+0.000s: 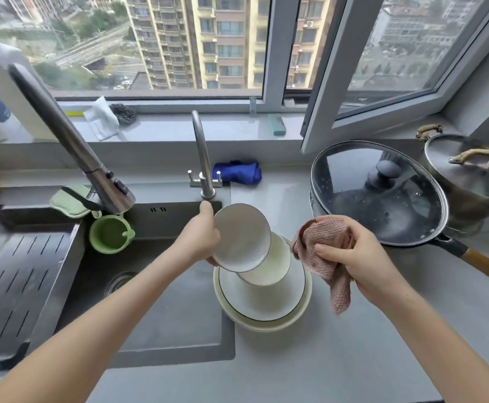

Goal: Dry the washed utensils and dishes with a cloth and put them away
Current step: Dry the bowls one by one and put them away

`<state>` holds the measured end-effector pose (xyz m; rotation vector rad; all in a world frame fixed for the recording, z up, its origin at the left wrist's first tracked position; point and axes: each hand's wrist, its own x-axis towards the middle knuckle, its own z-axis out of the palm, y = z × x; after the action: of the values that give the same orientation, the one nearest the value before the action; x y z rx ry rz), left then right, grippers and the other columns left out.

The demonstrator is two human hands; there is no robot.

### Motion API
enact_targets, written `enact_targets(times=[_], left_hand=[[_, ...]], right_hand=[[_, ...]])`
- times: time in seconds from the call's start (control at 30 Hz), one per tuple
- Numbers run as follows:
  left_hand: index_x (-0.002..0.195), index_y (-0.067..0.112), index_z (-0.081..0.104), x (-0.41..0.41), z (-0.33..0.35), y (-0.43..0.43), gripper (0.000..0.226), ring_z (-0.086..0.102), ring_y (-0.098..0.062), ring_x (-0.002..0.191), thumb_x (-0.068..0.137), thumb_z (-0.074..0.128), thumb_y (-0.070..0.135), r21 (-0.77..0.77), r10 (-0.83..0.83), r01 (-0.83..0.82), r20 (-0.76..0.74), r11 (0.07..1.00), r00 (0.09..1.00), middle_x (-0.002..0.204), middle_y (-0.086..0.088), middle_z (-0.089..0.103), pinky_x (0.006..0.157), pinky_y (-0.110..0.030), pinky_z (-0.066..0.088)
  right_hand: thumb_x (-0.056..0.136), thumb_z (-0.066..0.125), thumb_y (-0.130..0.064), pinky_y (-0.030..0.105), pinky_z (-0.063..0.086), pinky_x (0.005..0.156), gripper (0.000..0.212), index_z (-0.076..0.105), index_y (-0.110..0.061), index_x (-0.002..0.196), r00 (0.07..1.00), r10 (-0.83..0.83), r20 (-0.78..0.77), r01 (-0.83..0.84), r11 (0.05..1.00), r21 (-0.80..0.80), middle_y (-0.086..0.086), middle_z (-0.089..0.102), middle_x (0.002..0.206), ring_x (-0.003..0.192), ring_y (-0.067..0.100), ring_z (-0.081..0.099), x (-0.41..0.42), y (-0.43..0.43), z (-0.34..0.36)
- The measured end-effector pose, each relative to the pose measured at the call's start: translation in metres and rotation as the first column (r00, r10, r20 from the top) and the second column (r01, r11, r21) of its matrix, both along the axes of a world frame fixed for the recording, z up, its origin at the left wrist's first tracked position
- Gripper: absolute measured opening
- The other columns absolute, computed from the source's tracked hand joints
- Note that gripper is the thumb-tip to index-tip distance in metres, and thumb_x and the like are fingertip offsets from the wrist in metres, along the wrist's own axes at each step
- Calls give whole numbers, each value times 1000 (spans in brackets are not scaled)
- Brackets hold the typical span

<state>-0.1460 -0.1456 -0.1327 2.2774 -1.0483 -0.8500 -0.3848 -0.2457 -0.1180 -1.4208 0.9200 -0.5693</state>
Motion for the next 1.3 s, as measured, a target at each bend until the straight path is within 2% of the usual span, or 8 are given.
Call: enact_targets(times=[0.5, 0.6, 0.7, 0.9, 1.03, 1.13, 1.23, 1.3], left_hand=[[150, 32, 18, 39, -30, 68, 87, 40, -30, 103, 80, 54, -6, -36, -43, 81, 597, 996, 801, 120, -15, 35, 79, -39, 48], [146, 31, 27, 49, -30, 73, 71, 46, -29, 102, 85, 38, -4, -211, 208, -162, 222, 964, 953, 124, -11, 41, 83, -38, 48], [127, 32, 44, 58, -25, 83, 63, 48, -27, 109, 79, 29, -6, -250, 362, -469, -375, 847, 853, 124, -2, 48, 59, -40, 57], [118, 34, 52, 55, -24, 105, 27, 61, -19, 80, 98, 38, 45, -195, 366, -504, -481, 841, 797, 109, 4, 57, 50, -33, 54], [109, 35, 58, 53, -28, 115, 34, 62, -18, 65, 94, 35, 55, -219, 356, -461, -389, 860, 850, 98, -1, 65, 43, -27, 48], [92, 28, 61, 64, -30, 128, 35, 55, -15, 47, 97, 35, 50, -147, 407, -494, -394, 857, 824, 78, -2, 64, 35, -22, 38], [92, 32, 69, 67, -35, 143, 40, 44, -13, 38, 96, 35, 55, 13, 385, -437, -497, 899, 778, 70, -2, 60, 38, -18, 30], [104, 46, 67, 68, -40, 147, 41, 42, -13, 45, 96, 29, 57, 64, 330, -350, -523, 935, 786, 78, -3, 64, 40, -17, 28]], right_hand=[[74, 70, 9, 24, 49, 85, 49, 61, -33, 98, 990, 130, -57, -141, 954, -265, -5, 69, 100, 93, 8, 66, 67, 43, 9], [74, 72, 5, 25, 49, 87, 49, 60, -32, 103, 990, 137, -25, -138, 939, -315, -9, 68, 98, 94, 7, 65, 85, 59, 9], [73, 74, 1, 22, 50, 82, 47, 58, -28, 106, 995, 81, 63, -64, 969, -240, -7, 69, 94, 90, 6, 65, 108, 74, 0], [80, 66, -12, 13, 45, 79, 42, 50, -21, 119, 966, 257, 7, -257, 965, -60, -12, 60, 103, 93, 2, 59, 170, 105, -14], [90, 50, -15, 21, 48, 88, 37, 49, -13, 127, 853, 474, -220, -513, 839, -181, -5, 63, 109, 100, 6, 59, 201, 137, -41], [88, 47, 5, 9, 39, 53, 23, 57, -14, 78, 632, 651, -420, -764, 615, -196, -16, 57, 55, 54, 0, 54, 201, 136, -45], [89, 48, -3, 27, 37, 59, 23, 57, -20, 76, 265, 667, -697, -962, 136, -235, -13, 52, 63, 62, 16, 52, 198, 127, -42], [91, 50, -15, 32, 45, 79, 24, 66, -16, 109, 261, 438, -860, -925, -140, -352, -1, 67, 99, 90, 28, 63, 201, 118, -47]])
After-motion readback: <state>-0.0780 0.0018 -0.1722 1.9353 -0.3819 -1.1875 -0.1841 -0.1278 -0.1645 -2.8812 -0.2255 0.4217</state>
